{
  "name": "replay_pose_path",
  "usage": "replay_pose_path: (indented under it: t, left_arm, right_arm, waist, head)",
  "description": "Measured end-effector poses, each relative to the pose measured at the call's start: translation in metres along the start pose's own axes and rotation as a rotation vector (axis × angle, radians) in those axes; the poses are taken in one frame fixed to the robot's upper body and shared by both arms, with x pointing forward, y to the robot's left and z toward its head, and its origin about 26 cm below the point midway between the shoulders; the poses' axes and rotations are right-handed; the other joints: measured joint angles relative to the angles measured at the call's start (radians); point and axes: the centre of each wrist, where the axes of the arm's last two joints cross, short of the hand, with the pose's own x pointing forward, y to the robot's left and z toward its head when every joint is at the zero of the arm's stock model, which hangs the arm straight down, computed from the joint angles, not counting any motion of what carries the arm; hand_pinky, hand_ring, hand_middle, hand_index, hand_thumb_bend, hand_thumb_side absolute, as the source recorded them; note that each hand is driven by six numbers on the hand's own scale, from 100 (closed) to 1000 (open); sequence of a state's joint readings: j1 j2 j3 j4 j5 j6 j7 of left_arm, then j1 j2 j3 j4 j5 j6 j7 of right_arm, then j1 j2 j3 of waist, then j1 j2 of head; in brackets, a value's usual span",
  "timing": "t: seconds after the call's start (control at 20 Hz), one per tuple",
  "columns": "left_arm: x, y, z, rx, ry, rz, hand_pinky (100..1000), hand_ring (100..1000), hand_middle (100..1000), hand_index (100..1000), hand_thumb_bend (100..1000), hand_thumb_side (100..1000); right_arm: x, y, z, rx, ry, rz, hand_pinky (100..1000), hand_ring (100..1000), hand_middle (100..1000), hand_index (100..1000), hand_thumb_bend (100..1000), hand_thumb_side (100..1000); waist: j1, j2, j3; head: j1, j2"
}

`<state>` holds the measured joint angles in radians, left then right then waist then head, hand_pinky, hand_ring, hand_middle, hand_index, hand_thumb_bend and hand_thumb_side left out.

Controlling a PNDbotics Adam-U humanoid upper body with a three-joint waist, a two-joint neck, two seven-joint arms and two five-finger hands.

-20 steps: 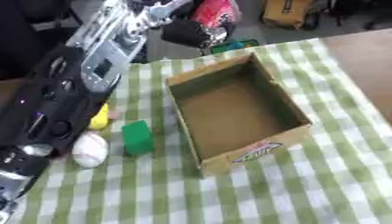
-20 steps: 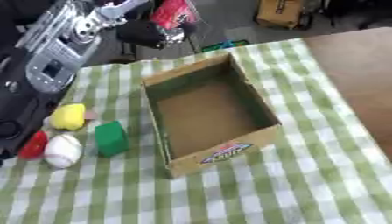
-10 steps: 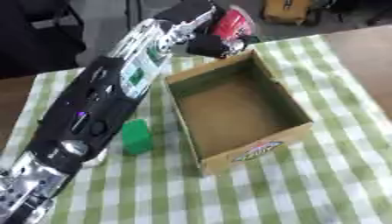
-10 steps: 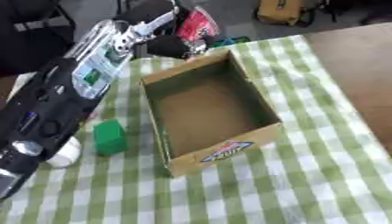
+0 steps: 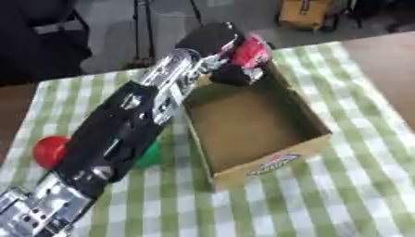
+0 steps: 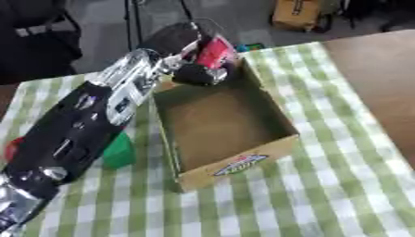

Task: Pick up objects on the table and place them in the box.

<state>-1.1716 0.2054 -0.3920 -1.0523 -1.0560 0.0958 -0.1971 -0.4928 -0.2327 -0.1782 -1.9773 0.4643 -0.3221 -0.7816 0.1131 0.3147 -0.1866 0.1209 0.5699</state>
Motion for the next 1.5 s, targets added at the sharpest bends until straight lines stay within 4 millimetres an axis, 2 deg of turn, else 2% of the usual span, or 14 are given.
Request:
replay_pose_path:
  t: [0.05,0.2,0.25,0.4,0.45,0.55,0.6,0.65,0.7,0.75,0.9,0.95,1.15,1.5]
  left_arm:
    - [0.001,-0.003,0.000,-0.011,0.002,-0.013,589,628,676,848,100,905]
    - [0.002,-0.009,-0.001,-0.060,0.015,-0.057,627,671,724,878,104,915]
    - [0.003,-0.011,-0.001,-0.078,0.016,-0.066,645,695,749,929,101,927]
    - [0.006,-0.013,-0.001,-0.118,0.001,-0.073,688,737,786,963,112,947]
    - [0.008,-0.013,-0.001,-0.127,-0.006,-0.074,737,794,850,1000,134,968]
    - [0.010,-0.014,-0.001,-0.144,-0.019,-0.077,841,903,961,1000,203,1000]
    - [0.010,-0.014,-0.001,-0.154,-0.025,-0.080,841,903,961,1000,203,1000]
    - [0.010,-0.014,-0.001,-0.163,-0.029,-0.080,1000,1000,1000,1000,337,1000]
    - [0.011,-0.014,-0.001,-0.172,-0.035,-0.083,1000,1000,1000,1000,337,1000]
    - [0.012,-0.013,-0.001,-0.180,-0.044,-0.086,1000,1000,1000,1000,530,1000]
    - [0.016,-0.011,0.000,-0.207,-0.071,-0.095,1000,1000,1000,1000,530,1000]
    - [0.017,-0.010,0.000,-0.214,-0.079,-0.096,1000,1000,1000,1000,886,1000]
    - [0.021,-0.007,0.001,-0.258,-0.104,-0.091,1000,1000,1000,1000,973,1000]
    - [0.026,0.000,0.002,-0.286,-0.108,-0.091,1000,1000,1000,1000,890,1000]
  right_arm:
    - [0.000,0.000,0.000,0.000,0.000,0.000,570,682,592,700,100,831]
    - [0.000,0.000,0.000,0.000,0.000,-0.001,570,682,592,700,100,830]
    - [0.000,0.000,0.000,-0.001,0.000,-0.001,569,682,592,700,100,829]
    - [0.000,0.000,0.000,-0.001,0.001,-0.002,569,682,592,700,100,829]
    - [0.000,0.000,0.000,-0.001,0.002,-0.003,569,681,591,700,100,830]
    - [0.000,0.000,0.000,-0.002,0.003,-0.004,569,682,591,700,100,829]
    - [0.000,0.000,0.000,-0.002,0.003,-0.004,569,682,591,700,100,829]
    - [0.000,0.000,0.000,-0.002,0.004,-0.004,569,682,591,700,100,828]
    - [0.000,0.000,0.000,-0.002,0.004,-0.005,569,682,591,700,100,828]
    - [0.000,0.000,0.000,-0.002,0.004,-0.005,569,682,591,700,100,828]
    - [0.000,0.000,0.000,-0.003,0.006,-0.006,569,682,591,700,100,828]
    - [0.000,0.000,0.000,-0.003,0.006,-0.006,569,682,591,700,100,826]
    - [0.000,0.000,0.000,-0.001,0.007,-0.006,569,682,591,700,100,825]
    - [0.000,0.000,0.000,-0.002,0.009,-0.006,569,682,591,700,100,823]
  waist:
    - [-0.001,0.001,0.000]
    - [-0.006,0.002,0.001]
    - [-0.006,0.002,0.002]
    - [-0.007,0.003,0.002]
    - [-0.007,0.004,0.002]
    - [-0.007,0.005,0.002]
    - [-0.008,0.005,0.002]
    - [-0.009,0.005,0.002]
    - [-0.010,0.005,0.002]
    - [-0.010,0.005,0.002]
    - [-0.010,0.005,0.003]
    - [-0.010,0.005,0.003]
    - [-0.010,0.005,0.003]
    - [-0.011,0.005,0.007]
  head:
    - [0.000,0.000]
    - [0.000,0.000]
    - [0.000,0.000]
    - [0.000,0.000]
    - [0.000,0.000]
    - [0.000,0.000]
    - [0.000,0.000]
    - [0.000,0.000]
    - [0.000,0.000]
    - [0.000,0.000]
    - [0.000,0.000]
    - [0.000,0.000]
    - [0.000,0.000]
    - [0.000,0.000]
